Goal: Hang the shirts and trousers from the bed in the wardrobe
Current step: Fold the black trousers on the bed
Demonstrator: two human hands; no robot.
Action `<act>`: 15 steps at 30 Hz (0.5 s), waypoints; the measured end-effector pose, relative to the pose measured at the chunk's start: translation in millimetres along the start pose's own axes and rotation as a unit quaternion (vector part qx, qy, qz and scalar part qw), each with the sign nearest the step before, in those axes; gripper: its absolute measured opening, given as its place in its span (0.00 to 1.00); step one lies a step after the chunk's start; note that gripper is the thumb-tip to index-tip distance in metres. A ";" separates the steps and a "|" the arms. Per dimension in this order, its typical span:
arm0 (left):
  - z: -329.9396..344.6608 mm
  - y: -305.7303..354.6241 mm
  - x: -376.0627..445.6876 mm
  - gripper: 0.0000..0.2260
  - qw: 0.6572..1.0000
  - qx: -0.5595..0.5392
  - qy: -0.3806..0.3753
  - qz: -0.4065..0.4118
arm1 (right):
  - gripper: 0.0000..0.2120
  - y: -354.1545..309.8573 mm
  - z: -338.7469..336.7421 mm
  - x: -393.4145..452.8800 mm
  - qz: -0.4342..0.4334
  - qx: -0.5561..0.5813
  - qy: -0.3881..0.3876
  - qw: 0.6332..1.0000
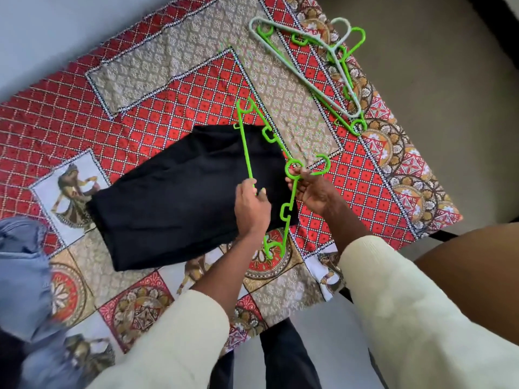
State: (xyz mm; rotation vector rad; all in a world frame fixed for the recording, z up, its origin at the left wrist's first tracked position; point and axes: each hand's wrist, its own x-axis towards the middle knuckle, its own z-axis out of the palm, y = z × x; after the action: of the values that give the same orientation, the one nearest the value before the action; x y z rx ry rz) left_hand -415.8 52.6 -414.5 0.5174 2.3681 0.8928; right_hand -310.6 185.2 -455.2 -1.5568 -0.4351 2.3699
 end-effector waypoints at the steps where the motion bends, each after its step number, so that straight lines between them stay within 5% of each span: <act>1: 5.7 11.9 3.4 0.09 0.999 0.009 -0.020 0.031 | 0.08 -2.4 -3.4 3.2 -0.007 0.003 0.004 1.000; 5: 32.0 47.6 30.2 0.14 0.985 0.140 -0.105 -0.002 | 0.06 -15.4 -14.2 11.4 -0.018 0.008 0.031 0.999; 9: 63.6 51.0 55.2 0.23 0.965 0.228 -0.102 -0.083 | 0.09 -22.8 -19.7 15.3 0.006 -0.053 0.007 0.999; 15: 83.8 48.8 65.5 0.33 0.943 0.302 -0.113 -0.089 | 0.06 -16.5 -21.8 29.1 -0.018 -0.065 -0.006 0.998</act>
State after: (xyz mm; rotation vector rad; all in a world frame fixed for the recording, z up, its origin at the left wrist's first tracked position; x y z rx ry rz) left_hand -407.4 161.4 -456.7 0.5857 2.3975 0.0030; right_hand -300.7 213.7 -481.3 -1.5755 -0.6253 2.3663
